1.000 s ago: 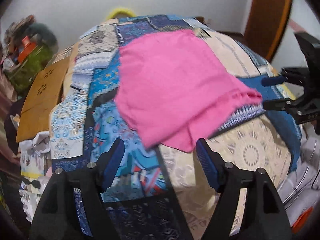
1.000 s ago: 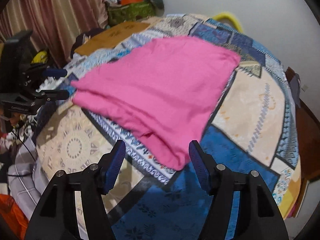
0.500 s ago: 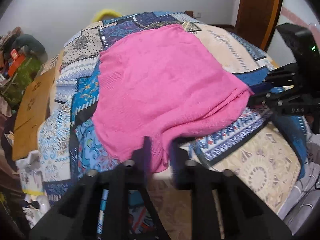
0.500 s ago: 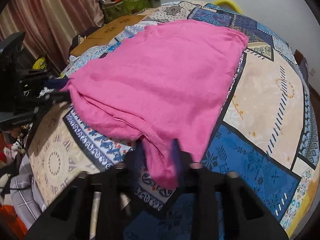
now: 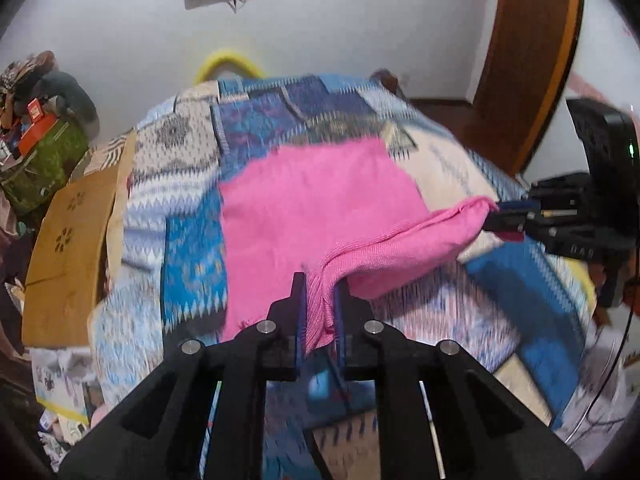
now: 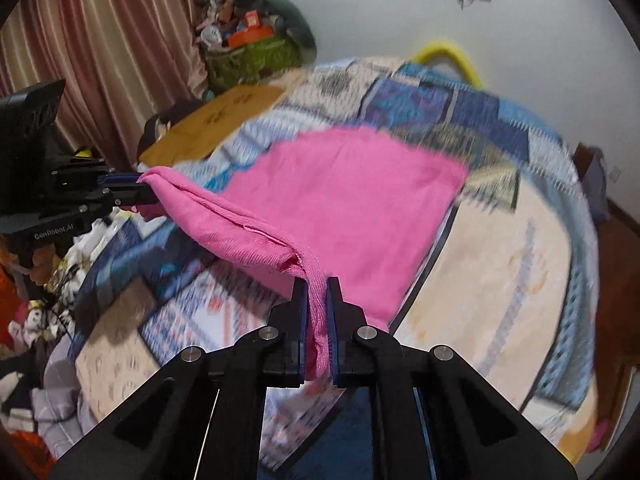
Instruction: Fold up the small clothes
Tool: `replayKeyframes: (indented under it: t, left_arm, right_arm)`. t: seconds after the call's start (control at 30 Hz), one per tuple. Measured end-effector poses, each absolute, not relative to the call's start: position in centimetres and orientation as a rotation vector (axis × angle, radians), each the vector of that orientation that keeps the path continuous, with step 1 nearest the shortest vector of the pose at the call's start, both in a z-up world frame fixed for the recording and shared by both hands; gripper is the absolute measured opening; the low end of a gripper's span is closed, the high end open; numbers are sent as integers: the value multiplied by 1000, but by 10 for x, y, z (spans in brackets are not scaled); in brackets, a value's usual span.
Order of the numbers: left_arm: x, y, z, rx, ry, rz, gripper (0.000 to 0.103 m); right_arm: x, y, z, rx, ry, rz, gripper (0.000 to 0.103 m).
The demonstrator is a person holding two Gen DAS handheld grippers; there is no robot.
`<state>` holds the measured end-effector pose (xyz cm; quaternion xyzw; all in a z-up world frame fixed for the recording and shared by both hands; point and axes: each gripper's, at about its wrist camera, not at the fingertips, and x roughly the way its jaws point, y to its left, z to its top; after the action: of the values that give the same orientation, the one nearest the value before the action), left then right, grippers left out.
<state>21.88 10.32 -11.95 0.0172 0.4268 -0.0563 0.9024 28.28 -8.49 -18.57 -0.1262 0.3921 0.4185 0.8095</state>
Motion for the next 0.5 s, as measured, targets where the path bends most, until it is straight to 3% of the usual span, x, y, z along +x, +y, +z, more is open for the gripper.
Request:
replayKeyframes:
  t: [0.27,0.5]
  left_arm:
    - [310,127,-101,-6,886,-94,11]
    - [380,145,-136,-29,947,-79,11]
  right_arm:
    - [340,-67,-155,-273,761,847,7]
    - [403,-46,-177,-277,788,802,7]
